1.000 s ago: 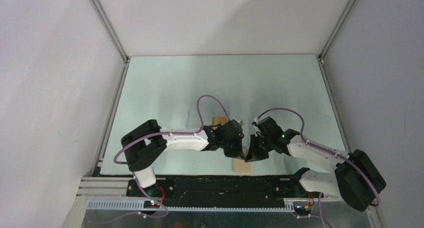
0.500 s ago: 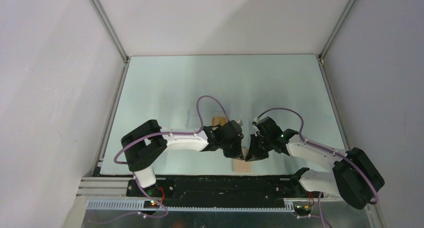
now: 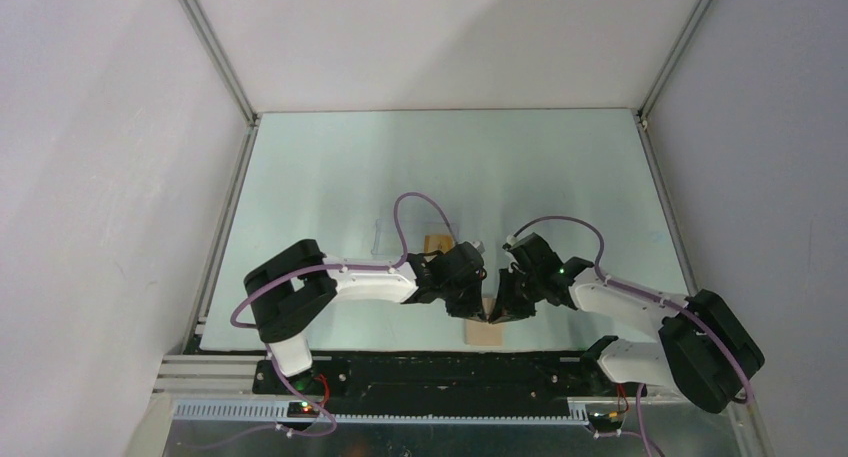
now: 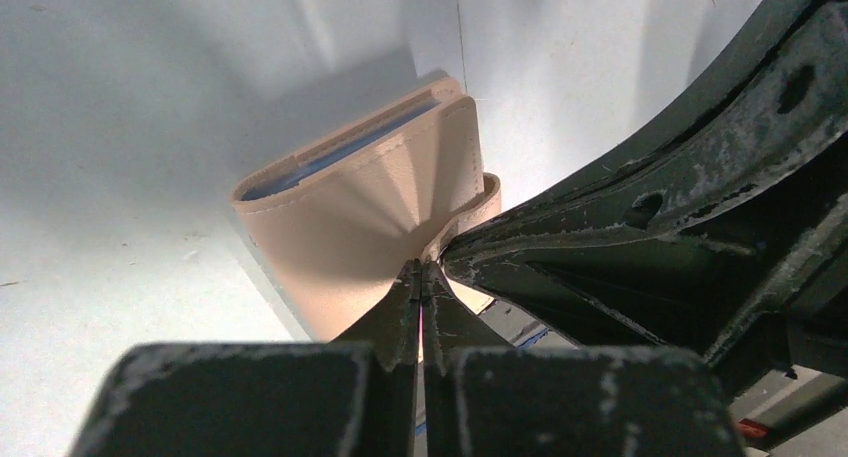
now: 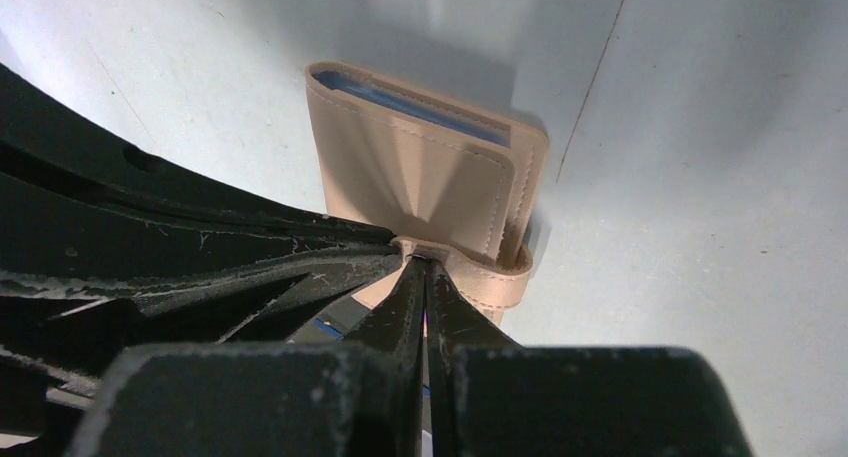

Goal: Put the credit cards into the card holder
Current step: Close the card holder at the center of the board.

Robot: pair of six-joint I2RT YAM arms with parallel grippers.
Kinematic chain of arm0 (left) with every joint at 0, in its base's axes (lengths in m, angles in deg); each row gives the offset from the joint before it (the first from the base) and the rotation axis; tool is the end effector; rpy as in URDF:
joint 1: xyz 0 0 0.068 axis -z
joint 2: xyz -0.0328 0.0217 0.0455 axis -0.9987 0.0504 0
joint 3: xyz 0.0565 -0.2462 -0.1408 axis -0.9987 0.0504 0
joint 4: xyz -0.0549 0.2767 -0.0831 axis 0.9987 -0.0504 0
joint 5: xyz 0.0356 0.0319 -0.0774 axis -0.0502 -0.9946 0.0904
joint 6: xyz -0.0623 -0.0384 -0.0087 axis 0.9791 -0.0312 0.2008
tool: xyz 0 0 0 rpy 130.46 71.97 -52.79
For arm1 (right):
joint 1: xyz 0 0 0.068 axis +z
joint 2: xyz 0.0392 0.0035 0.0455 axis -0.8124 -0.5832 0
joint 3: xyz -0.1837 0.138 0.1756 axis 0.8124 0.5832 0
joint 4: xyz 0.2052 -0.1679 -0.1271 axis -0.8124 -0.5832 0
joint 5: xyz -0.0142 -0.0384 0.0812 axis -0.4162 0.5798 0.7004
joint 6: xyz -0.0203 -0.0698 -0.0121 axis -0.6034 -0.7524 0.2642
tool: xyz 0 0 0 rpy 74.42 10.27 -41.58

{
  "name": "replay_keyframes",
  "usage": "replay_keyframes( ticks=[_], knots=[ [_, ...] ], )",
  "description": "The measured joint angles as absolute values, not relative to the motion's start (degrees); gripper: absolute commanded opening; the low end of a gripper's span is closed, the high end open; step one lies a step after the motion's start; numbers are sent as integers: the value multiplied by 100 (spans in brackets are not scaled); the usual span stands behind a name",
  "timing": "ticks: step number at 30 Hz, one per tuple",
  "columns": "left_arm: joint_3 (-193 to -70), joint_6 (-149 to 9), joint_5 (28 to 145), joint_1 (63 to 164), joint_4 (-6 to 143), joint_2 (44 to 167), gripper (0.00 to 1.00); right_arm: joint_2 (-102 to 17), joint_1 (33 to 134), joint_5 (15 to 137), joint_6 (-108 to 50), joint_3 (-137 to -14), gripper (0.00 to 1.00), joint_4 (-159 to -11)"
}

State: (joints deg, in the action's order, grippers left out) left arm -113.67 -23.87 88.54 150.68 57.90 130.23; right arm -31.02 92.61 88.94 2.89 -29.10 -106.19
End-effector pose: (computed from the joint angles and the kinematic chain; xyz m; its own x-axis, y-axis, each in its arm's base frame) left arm 0.1626 -0.3519 0.1236 -0.9756 0.0975 -0.1966 0.1952 0.7950 -0.5743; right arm 0.1710 0.1626 0.1246 -0.9862 -0.0314 -0.1627 -0.1146 0.8384 0.5328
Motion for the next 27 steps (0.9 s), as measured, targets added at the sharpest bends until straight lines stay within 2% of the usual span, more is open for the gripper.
replay_keyframes(
  ticks=[17, 19, 20, 21, 22, 23, 24, 25, 26, 27],
  knots=[
    [-11363, -2337, 8894, 15013, 5622, 13049, 0, -3731, 9410, 8890, 306, -3242, 0, -10759],
    [-11363, -2337, 8907, 15007, 5622, 13049, 5, -3690, 9414, 8890, 295, -3242, 1, -10756],
    [-11365, -2341, 8905, 15007, 5622, 13049, 18, -3596, 9416, 8890, 287, -3244, 2, -10759],
    [-11365, -2348, 8905, 15007, 5622, 13049, 27, -3565, 9414, 8887, 278, -3242, 9, -10765],
    [-11365, -2383, 8902, 15007, 5626, 13049, 44, -3502, 9412, 8863, 256, -3242, 14, -10791],
    [-11367, -2370, 8900, 15009, 5657, 13043, 51, -3397, 9381, 8831, 221, -3240, 23, -10853],
    [-11370, -2348, 8915, 15009, 5674, 13016, 63, -3229, 9333, 8778, 129, -3240, 28, -10997],
    [-11367, -2383, 8894, 15009, 5679, 12912, 68, -3008, 9222, 8732, 96, -3229, 38, -11148],
    [-11350, -2422, 8867, 15000, 5685, 12853, 78, -2822, 9112, 8723, 110, -3227, 43, -11224],
    [-11263, -2440, 8848, 14961, 5770, 12715, 87, -2568, 8940, 8660, 29, -3227, 54, -11316]
  ],
)
